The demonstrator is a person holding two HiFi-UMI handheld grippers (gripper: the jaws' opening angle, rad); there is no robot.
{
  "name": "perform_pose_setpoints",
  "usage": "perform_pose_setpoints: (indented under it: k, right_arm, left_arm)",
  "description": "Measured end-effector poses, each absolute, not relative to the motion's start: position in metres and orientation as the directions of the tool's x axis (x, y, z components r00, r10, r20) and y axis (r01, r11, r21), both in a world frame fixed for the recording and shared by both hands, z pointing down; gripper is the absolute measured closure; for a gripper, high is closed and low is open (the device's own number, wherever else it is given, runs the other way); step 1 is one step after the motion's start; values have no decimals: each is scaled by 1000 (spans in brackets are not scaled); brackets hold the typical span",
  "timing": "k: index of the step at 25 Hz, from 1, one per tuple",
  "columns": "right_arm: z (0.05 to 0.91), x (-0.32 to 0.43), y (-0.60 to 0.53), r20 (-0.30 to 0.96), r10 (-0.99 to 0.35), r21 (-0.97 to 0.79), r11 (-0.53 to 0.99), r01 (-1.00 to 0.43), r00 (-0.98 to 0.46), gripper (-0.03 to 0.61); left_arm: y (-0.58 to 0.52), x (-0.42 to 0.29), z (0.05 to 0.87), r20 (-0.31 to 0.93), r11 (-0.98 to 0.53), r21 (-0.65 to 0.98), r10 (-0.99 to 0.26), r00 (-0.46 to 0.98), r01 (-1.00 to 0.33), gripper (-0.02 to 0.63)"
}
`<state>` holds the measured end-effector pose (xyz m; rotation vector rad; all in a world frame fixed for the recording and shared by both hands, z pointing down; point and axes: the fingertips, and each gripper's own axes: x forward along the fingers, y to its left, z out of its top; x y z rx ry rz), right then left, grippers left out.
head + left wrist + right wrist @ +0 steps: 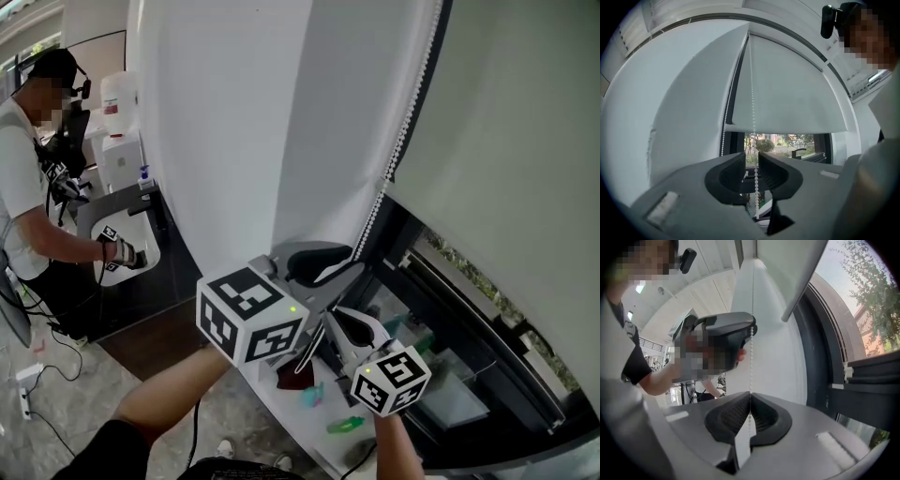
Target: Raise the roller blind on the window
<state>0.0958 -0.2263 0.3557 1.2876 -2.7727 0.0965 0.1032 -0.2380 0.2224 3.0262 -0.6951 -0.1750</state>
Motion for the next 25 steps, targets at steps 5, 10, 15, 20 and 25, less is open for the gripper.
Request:
perform_pose_setpoints:
  k: [5, 10, 15, 20, 25]
  right_arm:
    - [358, 98, -224, 114, -763, -26, 638, -770, -636, 568]
    - [355, 103, -214, 146, -707, -162, 673, -722, -692, 563]
    - [302, 118, -206, -5, -717, -174, 687, -706, -697, 489]
    - [224, 126, -216, -133, -741, -121, 671, -731, -658, 492]
    - [180, 108, -230, -153, -723, -29, 685, -728, -674, 482]
  left_arm:
    - [-236, 113, 218, -82, -905, 25, -425, 902, -424, 592]
    - [-237, 114, 220, -53, -896, 23, -443, 895, -443, 603]
    - [-242, 106, 225, -64, -893, 49, -451, 890, -448, 601]
    - [-240, 105, 259, 3, -886, 66, -460, 888, -460, 601]
    - [-232, 114, 315, 117, -888, 120, -431, 895, -444, 601]
